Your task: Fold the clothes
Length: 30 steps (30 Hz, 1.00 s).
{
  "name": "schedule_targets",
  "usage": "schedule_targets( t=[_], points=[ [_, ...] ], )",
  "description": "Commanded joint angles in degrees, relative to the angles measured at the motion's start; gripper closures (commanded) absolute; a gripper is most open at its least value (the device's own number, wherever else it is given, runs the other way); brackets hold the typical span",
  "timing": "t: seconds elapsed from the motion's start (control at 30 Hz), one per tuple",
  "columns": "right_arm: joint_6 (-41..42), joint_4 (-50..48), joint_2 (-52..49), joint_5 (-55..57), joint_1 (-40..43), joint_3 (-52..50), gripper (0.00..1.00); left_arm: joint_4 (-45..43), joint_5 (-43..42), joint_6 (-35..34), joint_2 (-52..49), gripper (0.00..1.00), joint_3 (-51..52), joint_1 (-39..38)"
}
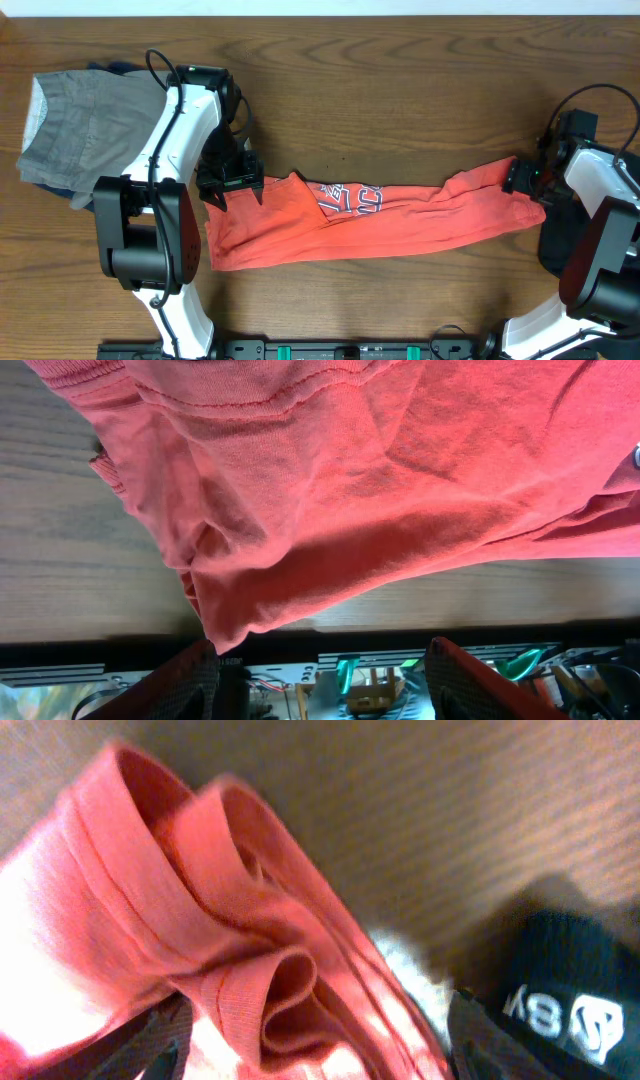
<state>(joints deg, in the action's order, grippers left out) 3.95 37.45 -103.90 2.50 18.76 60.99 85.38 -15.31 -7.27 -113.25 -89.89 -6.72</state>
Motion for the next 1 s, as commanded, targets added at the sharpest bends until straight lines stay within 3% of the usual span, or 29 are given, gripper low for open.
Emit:
schedule_targets(
  t=[0.0,0.13,0.97],
  points=[
    [-5.7,-0.9,-0.8,-0.6,-0.4,0.9,0.18,0.2,-0.5,-0.2,0.5,0.32,0.4,-0.1],
    [-16.8,-0.5,-0.8,-0.6,0.0,0.9,0.18,0.2,-0.5,-0.5,0.5,0.32,0.4,-0.1],
    [-25.9,0.7,-1.2,-13.3,6.4,-1.1,0.28,0.2,-0.5,-0.7,0.5,0.32,0.4,-0.1]
  ],
)
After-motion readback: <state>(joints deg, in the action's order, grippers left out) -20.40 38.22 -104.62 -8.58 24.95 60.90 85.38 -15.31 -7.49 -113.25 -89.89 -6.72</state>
